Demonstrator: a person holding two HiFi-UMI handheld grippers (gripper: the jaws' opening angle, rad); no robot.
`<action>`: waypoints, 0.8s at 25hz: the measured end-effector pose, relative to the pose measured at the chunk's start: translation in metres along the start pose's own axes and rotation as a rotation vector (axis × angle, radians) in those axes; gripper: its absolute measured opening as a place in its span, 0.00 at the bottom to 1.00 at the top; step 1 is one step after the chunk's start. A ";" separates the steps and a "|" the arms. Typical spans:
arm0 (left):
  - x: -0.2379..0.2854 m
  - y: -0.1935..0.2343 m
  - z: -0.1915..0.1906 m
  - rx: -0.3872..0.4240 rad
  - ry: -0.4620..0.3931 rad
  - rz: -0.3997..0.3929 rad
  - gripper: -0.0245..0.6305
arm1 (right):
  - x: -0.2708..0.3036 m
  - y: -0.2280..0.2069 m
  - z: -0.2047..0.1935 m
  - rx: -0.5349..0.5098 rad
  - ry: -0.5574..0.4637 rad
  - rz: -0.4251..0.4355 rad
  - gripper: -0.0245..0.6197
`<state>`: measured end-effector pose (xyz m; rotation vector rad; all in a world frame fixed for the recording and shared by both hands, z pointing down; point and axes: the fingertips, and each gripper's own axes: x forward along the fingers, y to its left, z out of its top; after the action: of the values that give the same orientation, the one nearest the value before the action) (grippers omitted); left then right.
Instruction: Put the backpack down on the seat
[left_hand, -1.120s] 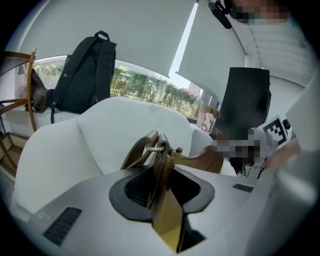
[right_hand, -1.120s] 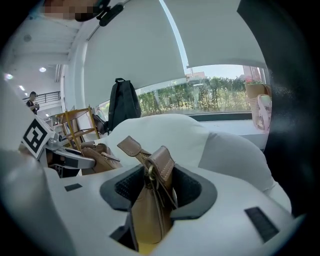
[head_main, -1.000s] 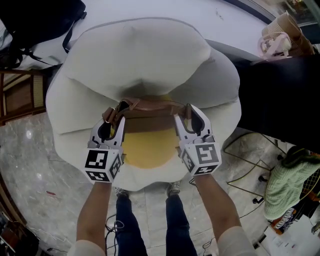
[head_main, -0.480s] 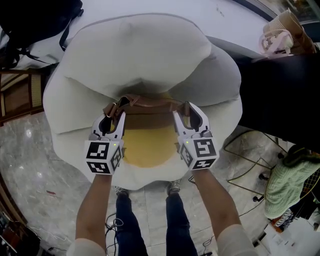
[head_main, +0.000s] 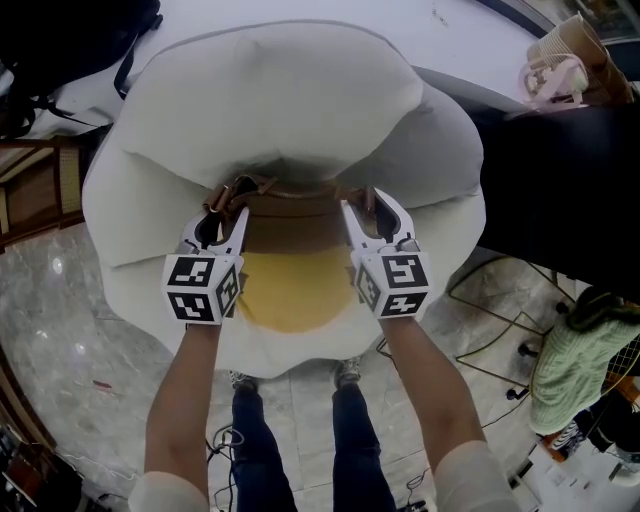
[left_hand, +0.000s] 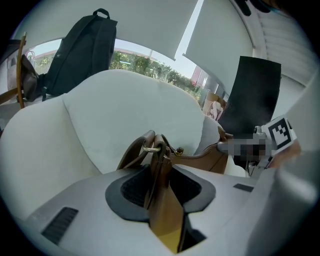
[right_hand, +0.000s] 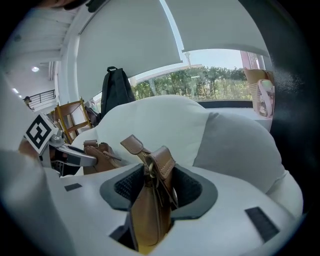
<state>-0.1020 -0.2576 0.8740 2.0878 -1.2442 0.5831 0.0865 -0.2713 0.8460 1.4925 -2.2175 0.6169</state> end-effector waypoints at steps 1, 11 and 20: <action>0.003 0.001 0.001 -0.001 0.009 0.000 0.22 | 0.003 -0.001 0.000 0.000 0.003 -0.003 0.34; 0.028 0.015 0.010 -0.015 0.065 0.005 0.23 | 0.034 -0.013 0.004 -0.018 0.025 -0.002 0.34; 0.036 0.021 0.013 -0.034 0.065 0.002 0.24 | 0.047 -0.018 0.004 -0.013 0.033 -0.017 0.34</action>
<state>-0.1032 -0.2963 0.8942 2.0236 -1.2114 0.6214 0.0861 -0.3154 0.8707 1.4820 -2.1778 0.6163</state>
